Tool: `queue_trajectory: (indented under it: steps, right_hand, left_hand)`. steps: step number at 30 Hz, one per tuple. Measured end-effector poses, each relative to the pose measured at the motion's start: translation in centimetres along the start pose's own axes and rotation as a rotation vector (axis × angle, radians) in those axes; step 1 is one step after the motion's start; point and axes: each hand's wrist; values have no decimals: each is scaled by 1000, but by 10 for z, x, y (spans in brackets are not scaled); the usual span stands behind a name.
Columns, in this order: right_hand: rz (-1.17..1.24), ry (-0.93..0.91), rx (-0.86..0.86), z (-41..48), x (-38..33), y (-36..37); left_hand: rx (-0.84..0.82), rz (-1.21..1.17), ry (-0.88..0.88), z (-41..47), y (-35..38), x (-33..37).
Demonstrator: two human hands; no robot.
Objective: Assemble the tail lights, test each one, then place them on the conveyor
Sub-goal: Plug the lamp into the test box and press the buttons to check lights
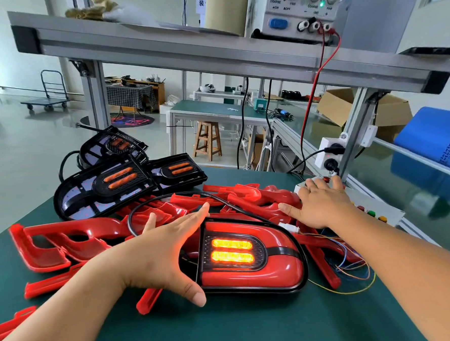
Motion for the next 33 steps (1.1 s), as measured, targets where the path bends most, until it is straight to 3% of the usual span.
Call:
queue_trajectory:
  steps: [15, 19, 25, 28, 33]
  right_hand:
    - [133, 17, -11, -5, 1, -4]
    - [322, 13, 166, -19, 4, -15]
    - [398, -58, -80, -59, -3, -3]
    - [543, -50, -71, -65, -7, -1]
    - [575, -6, -23, -68, -11, -2]
  left_hand:
    - [4, 1, -19, 2, 2, -2]
    - [6, 16, -36, 3, 2, -3]
    - [115, -4, -82, 8, -12, 0]
    - [158, 66, -112, 21, -19, 10]
    - [182, 179, -104, 58, -40, 38]
Point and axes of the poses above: each hand's wrist, its own z-axis towards the middle knuckle, its own y-axis out of the palm, x = y × z, and after that the axes turned 10 degrees about z, right-handed
